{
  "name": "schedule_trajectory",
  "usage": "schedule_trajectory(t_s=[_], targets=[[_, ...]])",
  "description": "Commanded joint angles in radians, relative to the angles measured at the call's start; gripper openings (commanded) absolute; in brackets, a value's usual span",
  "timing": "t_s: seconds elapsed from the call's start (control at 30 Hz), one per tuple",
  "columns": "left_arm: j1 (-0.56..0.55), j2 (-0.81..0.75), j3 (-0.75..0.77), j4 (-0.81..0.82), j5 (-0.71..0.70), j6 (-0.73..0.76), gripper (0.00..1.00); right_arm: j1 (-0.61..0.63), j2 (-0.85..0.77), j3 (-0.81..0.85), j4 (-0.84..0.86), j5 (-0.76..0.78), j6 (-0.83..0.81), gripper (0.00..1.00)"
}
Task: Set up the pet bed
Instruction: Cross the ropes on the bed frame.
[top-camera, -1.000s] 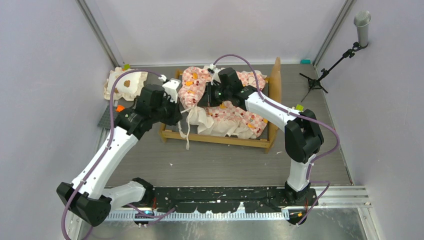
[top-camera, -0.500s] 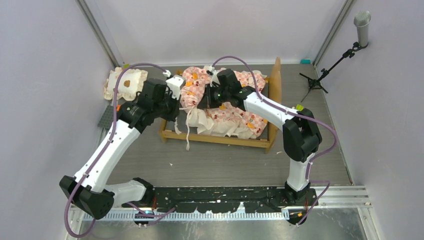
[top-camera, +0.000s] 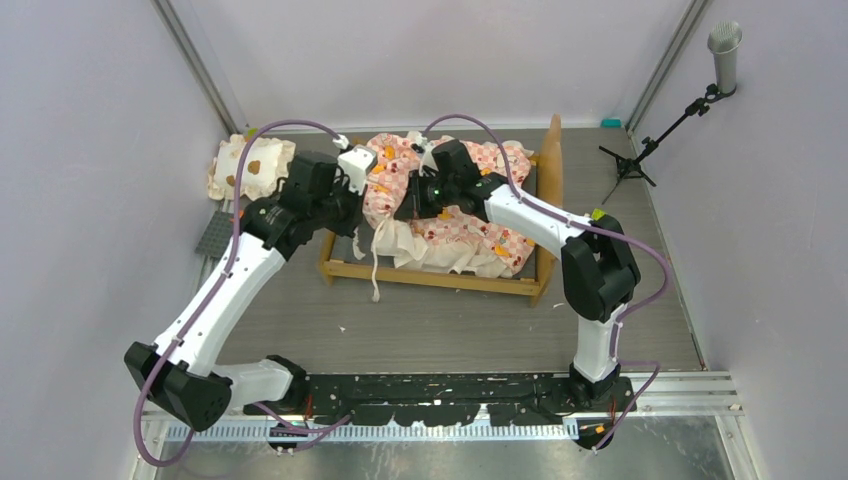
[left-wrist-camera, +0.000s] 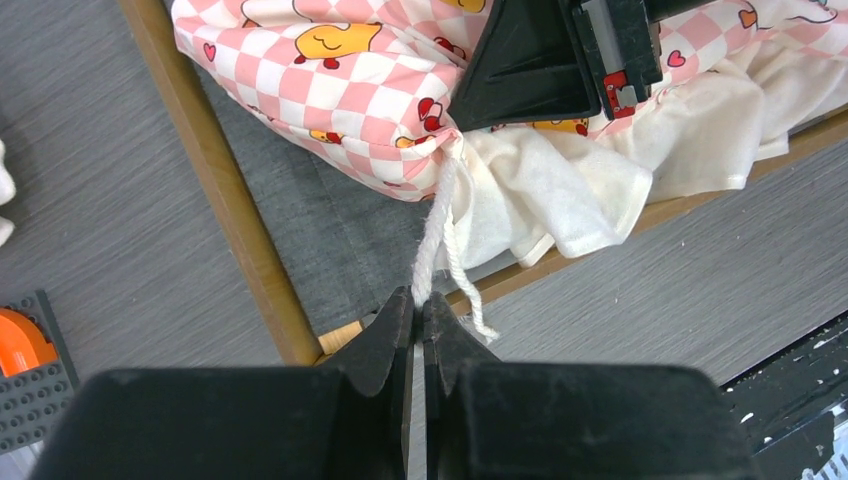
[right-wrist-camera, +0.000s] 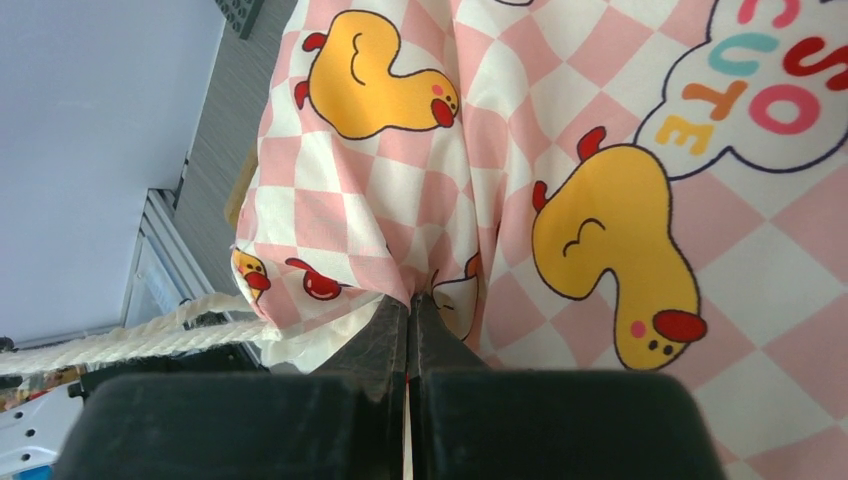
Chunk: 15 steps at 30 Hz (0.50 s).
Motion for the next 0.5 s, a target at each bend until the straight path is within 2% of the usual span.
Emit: schedule_trajectory(t_s=[0.0,0.47], targets=[[-0.003,0.005,-0.016,0.052,0.014,0.024,0.00,-0.003,0.007,0.027,-0.013,0.013,-0.017,0.01],[-0.004,0.049,-0.073,0.065,0.023,0.011,0.00,-0.004,0.011,0.022,-0.015,0.009,-0.016,0.01]])
